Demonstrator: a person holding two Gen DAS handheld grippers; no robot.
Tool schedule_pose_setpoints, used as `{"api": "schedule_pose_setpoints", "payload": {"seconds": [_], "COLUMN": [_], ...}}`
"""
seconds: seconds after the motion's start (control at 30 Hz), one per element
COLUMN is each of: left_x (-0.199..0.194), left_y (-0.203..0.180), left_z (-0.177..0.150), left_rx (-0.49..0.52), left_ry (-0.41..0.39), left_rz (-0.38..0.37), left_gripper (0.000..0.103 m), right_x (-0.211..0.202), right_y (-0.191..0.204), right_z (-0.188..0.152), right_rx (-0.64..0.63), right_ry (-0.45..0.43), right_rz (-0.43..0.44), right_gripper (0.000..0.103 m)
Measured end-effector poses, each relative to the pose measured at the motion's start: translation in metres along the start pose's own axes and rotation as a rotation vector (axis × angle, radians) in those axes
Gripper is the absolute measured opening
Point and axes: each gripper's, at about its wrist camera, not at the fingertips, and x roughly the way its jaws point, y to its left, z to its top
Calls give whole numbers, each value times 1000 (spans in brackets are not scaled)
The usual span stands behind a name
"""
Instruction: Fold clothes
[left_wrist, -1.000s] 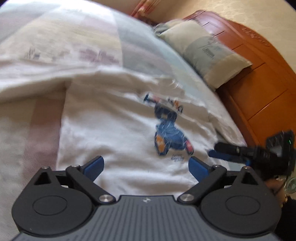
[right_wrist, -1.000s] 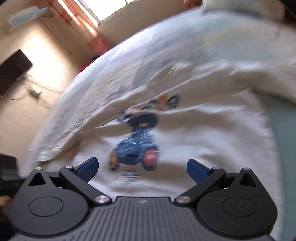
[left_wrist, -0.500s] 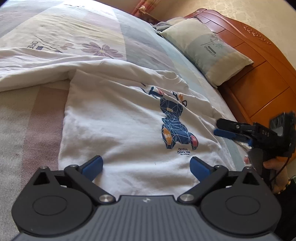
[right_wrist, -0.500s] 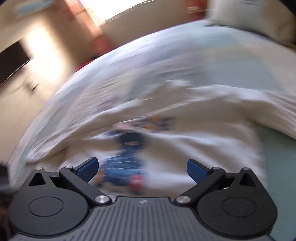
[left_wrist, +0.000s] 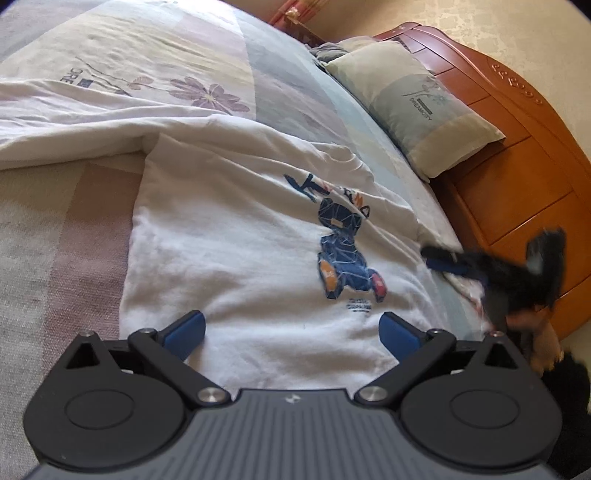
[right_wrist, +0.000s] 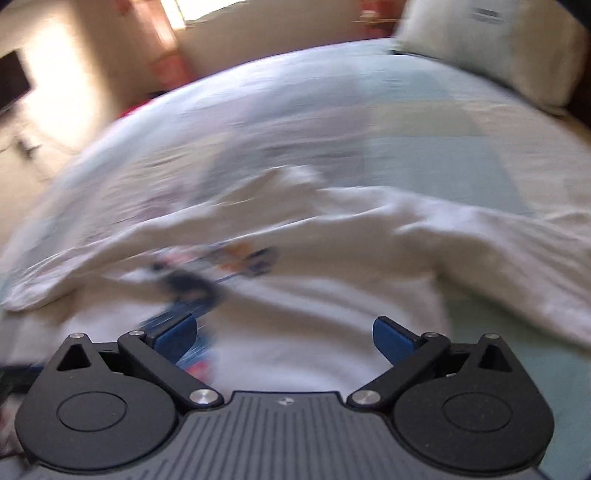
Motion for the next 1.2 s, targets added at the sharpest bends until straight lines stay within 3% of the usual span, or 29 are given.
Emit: {"api": "schedule_pose_setpoints", "payload": {"seconds": [0.17, 0.27, 0.47, 0.57, 0.67, 0.77, 0.9, 1.07, 1.2], "left_x": [-2, 7, 4, 7, 18, 34, 27, 1, -3], "left_y": [-14, -13, -23, -54, -85, -87, -87, -80, -87], "left_z": [4, -1, -9, -20, -43, -62, -88, -84, -67], "left_rx": [64, 76, 116, 259, 485, 571, 719, 674, 633], "left_ry": [-13, 14, 21, 38, 108, 178, 184, 160, 84], "left_rz": [16, 66, 67, 55, 79, 193, 290, 330, 271], "left_gripper": [100, 100, 100, 100, 100, 100, 101, 101, 101], "right_x": [-13, -17, -33, -29, -27, -26, -28, -28, -28], "right_y": [43, 40, 39, 44, 44, 44, 44, 44, 44], "right_z": [-53, -87, -121, -120, -119, -121, -123, -126, -128], "right_rx": [-113, -76, -83, -76, -73, -73, -82, -94, -95], "right_ry": [73, 113, 26, 13, 8, -3, -16, -34, -52], "right_rz": [-22, -134, -218, -249, -251, -247, -246, -240, -240], "right_gripper": [103, 103, 103, 103, 103, 103, 103, 103, 103]}}
